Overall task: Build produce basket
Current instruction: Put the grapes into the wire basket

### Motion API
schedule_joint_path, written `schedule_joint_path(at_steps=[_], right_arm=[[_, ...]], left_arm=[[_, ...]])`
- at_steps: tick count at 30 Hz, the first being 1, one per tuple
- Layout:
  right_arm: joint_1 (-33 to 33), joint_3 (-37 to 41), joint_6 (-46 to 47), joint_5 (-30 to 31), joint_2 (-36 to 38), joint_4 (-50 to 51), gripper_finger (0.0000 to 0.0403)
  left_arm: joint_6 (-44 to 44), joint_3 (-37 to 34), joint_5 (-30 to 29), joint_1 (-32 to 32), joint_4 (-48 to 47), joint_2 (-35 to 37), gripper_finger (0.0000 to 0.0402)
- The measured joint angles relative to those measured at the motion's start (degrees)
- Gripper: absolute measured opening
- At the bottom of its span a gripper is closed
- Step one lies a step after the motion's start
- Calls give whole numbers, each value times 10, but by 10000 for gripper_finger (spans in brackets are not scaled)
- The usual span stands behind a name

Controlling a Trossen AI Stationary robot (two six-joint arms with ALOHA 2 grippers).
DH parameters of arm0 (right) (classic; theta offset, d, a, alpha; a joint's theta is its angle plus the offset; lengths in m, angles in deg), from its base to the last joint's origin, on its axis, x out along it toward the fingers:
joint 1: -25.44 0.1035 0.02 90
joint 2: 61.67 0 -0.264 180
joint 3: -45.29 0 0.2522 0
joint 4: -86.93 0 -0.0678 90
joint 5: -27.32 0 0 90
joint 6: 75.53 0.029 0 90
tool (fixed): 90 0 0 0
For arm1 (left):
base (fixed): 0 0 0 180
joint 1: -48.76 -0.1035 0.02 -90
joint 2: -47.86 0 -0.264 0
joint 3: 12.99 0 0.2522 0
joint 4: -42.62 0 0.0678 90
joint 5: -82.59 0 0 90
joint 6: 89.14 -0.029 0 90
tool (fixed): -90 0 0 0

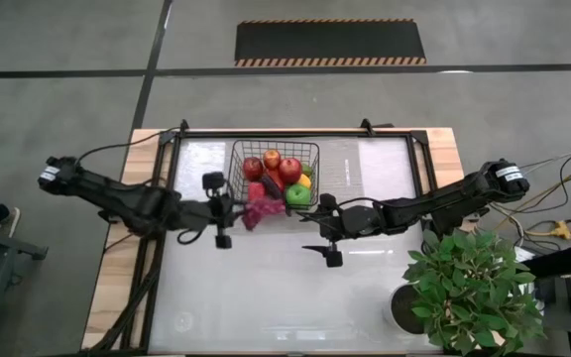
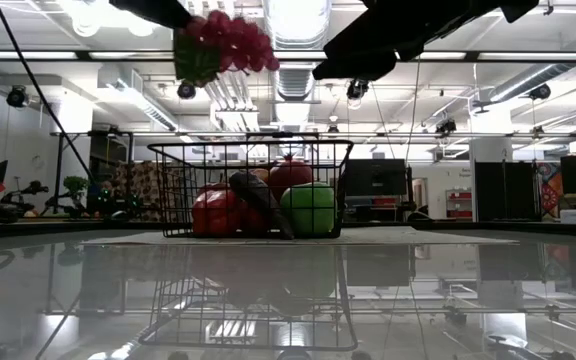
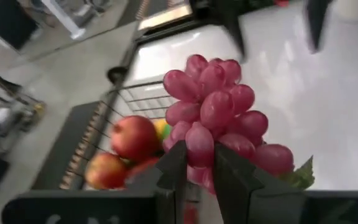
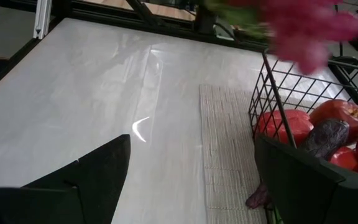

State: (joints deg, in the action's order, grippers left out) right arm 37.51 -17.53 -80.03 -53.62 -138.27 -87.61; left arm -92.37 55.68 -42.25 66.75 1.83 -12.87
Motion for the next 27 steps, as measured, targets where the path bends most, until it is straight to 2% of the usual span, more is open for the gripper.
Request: schedule_joint_path(at_steps=[5, 10, 14, 27], right_arm=[[0, 0, 4, 0, 0, 13, 325], [0, 0, 8, 0, 0, 21, 325], [0, 0, 8, 0, 0, 21, 325], [0, 0, 8, 0, 0, 21, 325]], left_arm=[[-66, -1, 3, -75, 6, -8, 50], [-72, -7, 50, -157, 11, -37, 50], [-72, -11, 55, -200, 0, -75, 50], [-46, -11, 55, -223, -48, -130, 50]])
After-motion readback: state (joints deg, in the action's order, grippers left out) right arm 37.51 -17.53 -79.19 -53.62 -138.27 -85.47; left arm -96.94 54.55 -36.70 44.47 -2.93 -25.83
